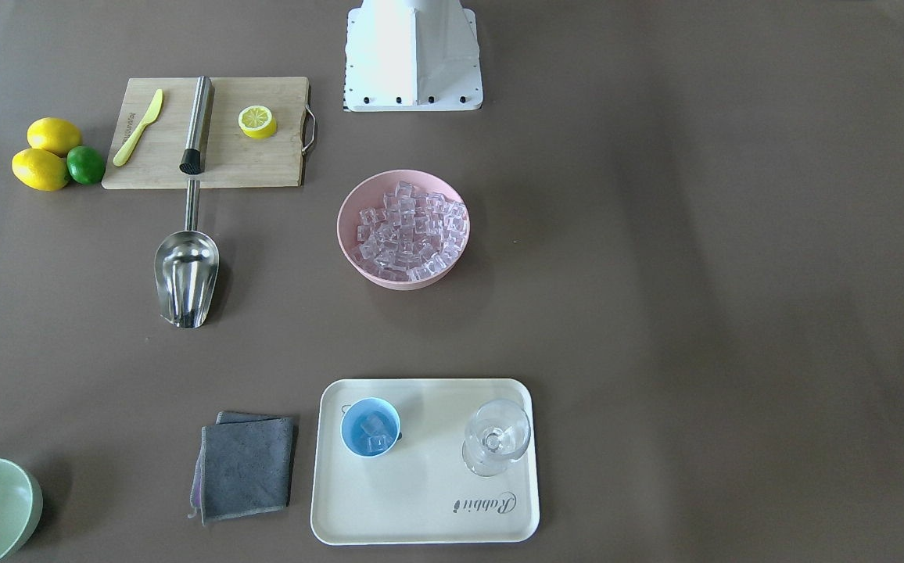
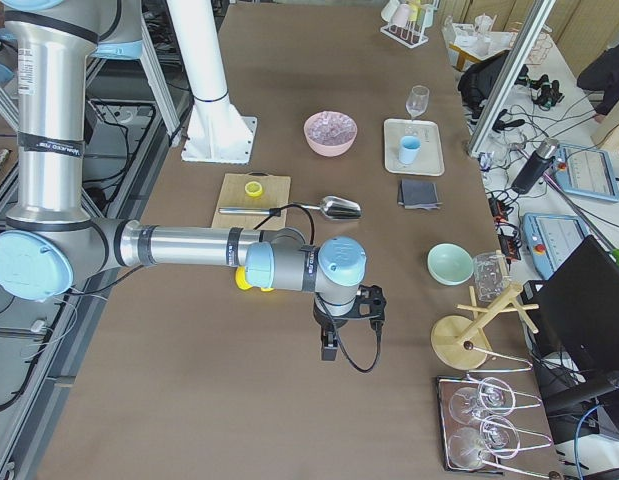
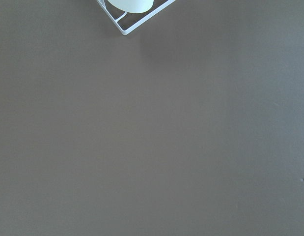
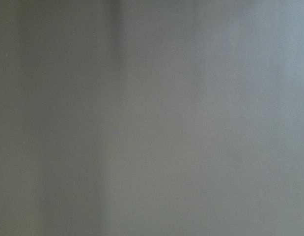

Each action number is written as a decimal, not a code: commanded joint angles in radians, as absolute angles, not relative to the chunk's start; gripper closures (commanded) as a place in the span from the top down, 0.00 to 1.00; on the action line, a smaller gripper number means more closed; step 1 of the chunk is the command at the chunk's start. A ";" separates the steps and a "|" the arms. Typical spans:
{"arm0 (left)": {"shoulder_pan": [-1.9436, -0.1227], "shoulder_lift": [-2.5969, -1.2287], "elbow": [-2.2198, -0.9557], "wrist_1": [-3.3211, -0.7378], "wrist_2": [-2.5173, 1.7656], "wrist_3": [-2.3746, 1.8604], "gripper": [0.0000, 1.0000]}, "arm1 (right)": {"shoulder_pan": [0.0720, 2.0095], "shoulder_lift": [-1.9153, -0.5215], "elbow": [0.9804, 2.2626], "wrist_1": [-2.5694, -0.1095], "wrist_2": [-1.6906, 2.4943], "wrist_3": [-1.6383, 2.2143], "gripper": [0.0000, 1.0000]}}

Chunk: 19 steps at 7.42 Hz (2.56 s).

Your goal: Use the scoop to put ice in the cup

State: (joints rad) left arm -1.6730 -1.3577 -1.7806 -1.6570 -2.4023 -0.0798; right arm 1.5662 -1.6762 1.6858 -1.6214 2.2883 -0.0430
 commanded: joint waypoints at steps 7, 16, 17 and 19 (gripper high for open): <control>-1.671 -1.361 -1.781 -1.657 -2.402 -0.081 0.98 | 1.566 -1.675 1.686 -1.621 2.287 -0.043 1.00; -1.663 -1.351 -1.776 -1.657 -2.405 -0.081 0.98 | 1.566 -1.672 1.666 -1.566 2.292 -0.041 1.00; -1.664 -1.350 -1.776 -1.657 -2.405 -0.081 0.98 | 1.566 -1.672 1.667 -1.566 2.290 -0.041 1.00; -1.663 -1.351 -1.763 -1.655 -2.407 -0.083 0.98 | 1.566 -1.671 1.672 -1.563 2.287 -0.011 1.00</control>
State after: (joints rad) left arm -1.6638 -1.3505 -1.7748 -1.6559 -2.4053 -0.0814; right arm 1.5662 -1.6712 1.6695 -1.5670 2.2896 -0.0360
